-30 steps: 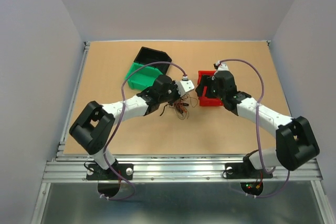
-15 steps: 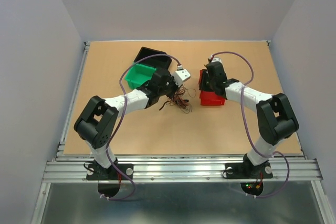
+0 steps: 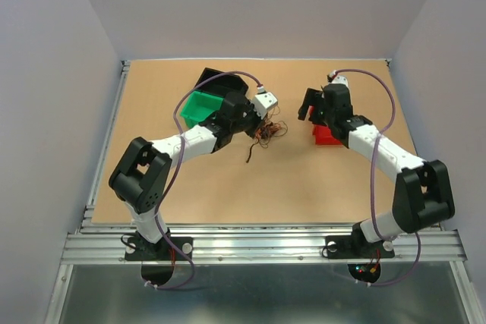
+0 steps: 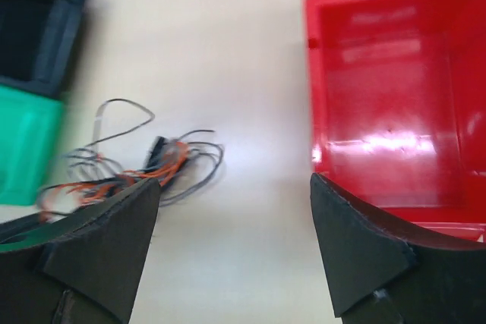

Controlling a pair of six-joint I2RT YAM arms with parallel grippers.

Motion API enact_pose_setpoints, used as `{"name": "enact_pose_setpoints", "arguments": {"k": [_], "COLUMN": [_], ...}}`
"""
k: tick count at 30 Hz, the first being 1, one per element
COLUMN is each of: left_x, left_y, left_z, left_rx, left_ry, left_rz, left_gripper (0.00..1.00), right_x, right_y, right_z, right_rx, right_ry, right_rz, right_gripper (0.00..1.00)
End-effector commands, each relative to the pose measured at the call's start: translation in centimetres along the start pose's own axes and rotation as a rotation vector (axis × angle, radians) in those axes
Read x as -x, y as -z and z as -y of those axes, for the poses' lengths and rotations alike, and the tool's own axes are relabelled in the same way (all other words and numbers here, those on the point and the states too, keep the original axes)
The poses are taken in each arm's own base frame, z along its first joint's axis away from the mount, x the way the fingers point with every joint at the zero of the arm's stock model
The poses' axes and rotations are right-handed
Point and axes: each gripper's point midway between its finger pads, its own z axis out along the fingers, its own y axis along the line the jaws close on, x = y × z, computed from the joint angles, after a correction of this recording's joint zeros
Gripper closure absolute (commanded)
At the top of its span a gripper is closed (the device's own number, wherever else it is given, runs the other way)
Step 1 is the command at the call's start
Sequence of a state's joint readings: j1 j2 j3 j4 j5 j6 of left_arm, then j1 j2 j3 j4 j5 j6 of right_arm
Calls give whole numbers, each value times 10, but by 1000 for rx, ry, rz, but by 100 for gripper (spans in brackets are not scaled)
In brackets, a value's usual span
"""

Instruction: Untangle the cables

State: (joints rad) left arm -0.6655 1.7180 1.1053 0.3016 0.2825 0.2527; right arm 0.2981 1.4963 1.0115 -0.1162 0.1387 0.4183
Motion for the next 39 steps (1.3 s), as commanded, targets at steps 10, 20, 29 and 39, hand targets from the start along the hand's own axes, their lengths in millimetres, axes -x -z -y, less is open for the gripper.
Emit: {"name": "enact_pose_setpoints", "arguments": {"k": [10, 20, 29, 39], "left_x": [5, -7, -15, -8], "left_y": [12, 9, 3, 10], "left_z": [0, -26, -29, -40], "left_rx": [-10, 70, 69, 69], "left_ry": [-6, 65, 73, 110], "left_rz": [35, 5, -16, 5], "left_gripper": [100, 100, 100, 100], "right_x": [-38, -53, -83, -82], "right_y": [29, -14, -56, -65], "right_z": [-100, -100, -113, -97], "right_rx": [342, 281, 318, 206], "right_ry": [199, 192, 208, 131], "right_rz": [41, 14, -74, -66], "right_gripper": [21, 25, 26, 93]}}
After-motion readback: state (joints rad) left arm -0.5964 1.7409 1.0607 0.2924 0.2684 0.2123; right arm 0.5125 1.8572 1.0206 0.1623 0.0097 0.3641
